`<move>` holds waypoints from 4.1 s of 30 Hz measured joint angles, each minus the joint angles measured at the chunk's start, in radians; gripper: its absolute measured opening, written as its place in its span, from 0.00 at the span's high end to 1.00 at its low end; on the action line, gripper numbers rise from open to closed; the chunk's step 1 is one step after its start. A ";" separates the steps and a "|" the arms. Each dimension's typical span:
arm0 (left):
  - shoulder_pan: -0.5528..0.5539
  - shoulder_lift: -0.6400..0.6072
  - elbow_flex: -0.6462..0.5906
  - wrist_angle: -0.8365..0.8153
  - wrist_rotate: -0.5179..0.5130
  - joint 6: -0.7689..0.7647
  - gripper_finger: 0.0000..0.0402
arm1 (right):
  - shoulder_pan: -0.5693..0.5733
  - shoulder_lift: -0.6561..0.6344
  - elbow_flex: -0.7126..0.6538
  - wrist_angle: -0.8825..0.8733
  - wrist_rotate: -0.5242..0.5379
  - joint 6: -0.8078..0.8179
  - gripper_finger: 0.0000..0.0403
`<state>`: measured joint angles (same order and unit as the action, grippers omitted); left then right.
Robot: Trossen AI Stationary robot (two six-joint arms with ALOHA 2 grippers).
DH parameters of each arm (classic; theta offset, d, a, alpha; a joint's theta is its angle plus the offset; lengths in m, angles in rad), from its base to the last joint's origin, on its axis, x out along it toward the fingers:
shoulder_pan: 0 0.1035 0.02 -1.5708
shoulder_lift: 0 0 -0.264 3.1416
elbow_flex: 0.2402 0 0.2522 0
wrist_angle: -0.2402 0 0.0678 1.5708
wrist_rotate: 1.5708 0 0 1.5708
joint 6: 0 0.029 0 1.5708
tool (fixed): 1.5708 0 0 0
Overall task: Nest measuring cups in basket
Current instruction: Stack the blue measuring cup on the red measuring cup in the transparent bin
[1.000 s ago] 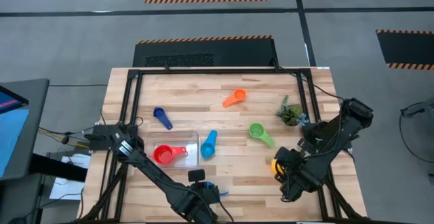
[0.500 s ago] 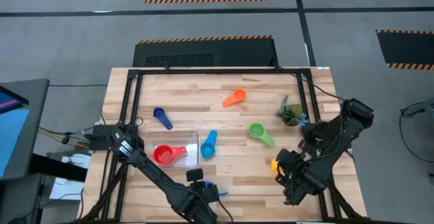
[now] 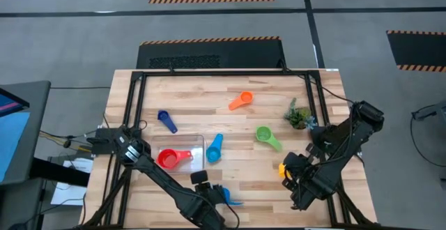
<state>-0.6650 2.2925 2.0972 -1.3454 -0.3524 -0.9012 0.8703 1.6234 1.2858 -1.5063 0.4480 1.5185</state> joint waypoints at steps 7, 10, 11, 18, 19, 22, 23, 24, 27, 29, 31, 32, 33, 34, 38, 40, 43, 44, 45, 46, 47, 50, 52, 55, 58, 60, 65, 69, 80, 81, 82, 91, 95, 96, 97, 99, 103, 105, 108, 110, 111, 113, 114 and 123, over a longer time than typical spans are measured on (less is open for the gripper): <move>0.011 0.000 0.000 0.000 0.000 0.001 0.71 | 0.000 0.000 0.000 0.003 0.000 0.000 0.82; 0.012 0.000 0.000 0.000 -0.001 -0.003 0.71 | 0.000 0.000 0.001 0.003 0.000 0.000 0.82; 0.012 0.000 0.000 0.000 -0.001 -0.007 0.71 | 0.000 0.000 0.001 0.003 0.000 0.000 0.82; 0.013 0.000 0.000 0.000 -0.007 -0.027 0.71 | 0.000 0.000 0.001 0.015 -0.001 -0.005 0.82; 0.013 0.000 0.000 0.000 -0.011 -0.033 0.71 | 0.000 0.000 0.001 0.021 -0.001 -0.005 0.82; 0.014 0.000 0.000 0.001 -0.017 -0.048 0.71 | 0.000 0.000 0.001 0.027 -0.001 -0.008 0.82; 0.014 0.000 0.000 0.001 -0.016 -0.051 0.71 | 0.000 0.000 0.001 0.027 -0.001 -0.008 0.82; 0.014 0.000 0.000 0.001 -0.017 -0.054 0.71 | 0.000 0.000 0.001 0.027 -0.001 -0.008 0.82; 0.014 0.000 0.000 0.001 -0.017 -0.061 0.71 | 0.000 0.000 0.001 0.027 -0.001 -0.012 0.82; 0.014 0.000 0.000 0.001 -0.017 -0.063 0.71 | 0.000 0.000 0.001 0.029 -0.001 -0.032 0.82; 0.014 0.000 0.000 0.001 -0.017 -0.064 0.71 | 0.000 0.000 0.001 0.030 -0.001 -0.049 0.82; 0.015 0.000 0.000 0.001 -0.017 -0.064 0.71 | 0.000 0.000 0.001 0.030 -0.001 -0.050 0.82; 0.015 0.000 0.000 0.002 -0.017 -0.064 0.71 | 0.000 0.000 0.001 0.030 -0.001 -0.050 0.82; 0.016 0.000 0.000 0.004 -0.017 -0.063 0.71 | 0.000 0.000 0.001 0.030 -0.001 -0.050 0.82; 0.016 0.000 0.000 0.018 -0.018 -0.045 0.71 | 0.001 0.000 0.001 0.030 -0.001 -0.052 0.82; 0.016 0.000 0.000 0.020 -0.018 -0.033 0.71 | 0.001 0.000 0.001 0.030 -0.001 -0.053 0.82; 0.016 0.000 0.000 0.021 -0.018 -0.001 0.71 | 0.001 0.000 0.001 0.030 -0.001 -0.054 0.82; 0.016 0.000 0.000 0.023 -0.019 0.010 0.71 | 0.001 0.000 0.001 0.030 -0.001 -0.058 0.82; 0.016 0.000 0.000 0.027 -0.019 0.023 0.71 | 0.001 0.000 0.001 0.030 -0.001 -0.061 0.82; 0.016 0.000 0.000 0.031 -0.020 0.028 0.71 | 0.001 0.000 0.001 0.030 -0.001 -0.061 0.82; 0.017 0.000 0.000 0.032 -0.022 0.031 0.71 | 0.001 0.000 0.001 0.030 -0.001 -0.061 0.82; 0.017 0.000 0.000 0.031 -0.032 0.033 0.71 | 0.001 0.000 0.001 0.030 -0.001 -0.064 0.82; 0.017 0.000 0.000 0.032 -0.052 0.033 0.71 | 0.001 0.000 0.001 0.030 -0.001 -0.064 0.82; 0.018 0.000 0.000 0.039 -0.089 0.034 0.71 | 0.001 0.000 0.001 0.030 -0.001 -0.063 0.82; 0.018 0.000 0.000 0.039 -0.113 0.038 0.71 | 0.001 0.000 0.001 0.032 -0.005 -0.062 0.82; 0.018 0.000 0.000 0.045 -0.119 0.063 0.71 | 0.001 0.000 0.001 0.035 -0.005 -0.061 0.82; 0.019 0.000 -0.004 0.088 -0.121 0.099 0.71 | 0.001 0.000 0.001 0.057 -0.005 -0.061 0.82; 0.019 0.000 -0.005 0.116 -0.085 0.122 0.71 | 0.001 0.000 0.001 0.057 -0.005 -0.061 0.82; 0.020 0.000 -0.005 0.193 -0.067 0.271 0.60 | 0.001 0.000 0.001 0.065 -0.004 -0.061 0.82; 0.020 0.000 -0.005 0.193 -0.058 0.266 0.58 | 0.001 0.000 0.001 0.068 -0.004 -0.061 0.82; 0.020 0.000 -0.005 0.194 -0.046 0.257 0.56 | 0.001 0.000 0.001 0.071 -0.004 -0.061 0.82; 0.016 0.000 -0.006 0.207 0.084 0.206 0.50 | 0.001 0.000 0.001 0.076 -0.001 -0.061 0.82; 0.019 0.000 0.018 0.212 0.078 0.157 0.50 | 0.001 0.000 0.001 0.076 -0.001 -0.061 0.82; 0.021 0.000 0.025 0.232 0.076 0.144 0.50 | 0.001 0.000 0.001 0.076 -0.001 -0.061 0.82; 0.022 0.000 0.030 0.257 0.075 0.130 0.50 | 0.001 0.000 0.001 0.076 -0.001 -0.061 0.82; 0.024 0.000 0.038 0.306 0.076 0.117 0.50 | 0.001 0.000 0.001 0.076 -0.001 -0.061 0.82; 0.024 0.000 0.066 0.438 0.064 0.111 0.51 | 0.001 0.000 0.001 0.076 0.003 -0.063 0.82; 0.023 0.000 0.067 0.462 0.035 0.111 0.51 | 0.001 0.000 0.001 0.076 0.006 -0.063 0.82; 0.026 0.000 0.067 0.459 0.004 0.108 0.51 | 0.001 0.000 0.001 0.076 0.013 -0.063 0.82; 0.035 0.000 0.067 0.476 -0.010 0.090 0.53 | 0.001 0.000 0.001 0.076 0.029 -0.064 0.82; 0.039 0.000 0.067 0.488 -0.010 0.088 0.54 | 0.001 0.000 0.001 0.076 0.034 -0.065 0.82; 0.046 0.000 0.078 0.499 -0.001 0.098 0.57 | 0.000 0.000 0.001 0.080 0.036 -0.084 0.82; 0.049 0.000 0.081 0.521 0.003 0.100 0.59 | 0.000 0.000 0.001 0.082 0.036 -0.093 0.82; 0.071 0.001 0.159 0.483 0.040 0.125 0.69 | 0.025 0.000 0.001 0.235 0.199 -0.282 0.82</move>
<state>-0.5938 2.2932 2.2565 -0.8625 -0.3120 -0.7761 0.8955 1.6230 1.2865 -1.2713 0.6467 1.2366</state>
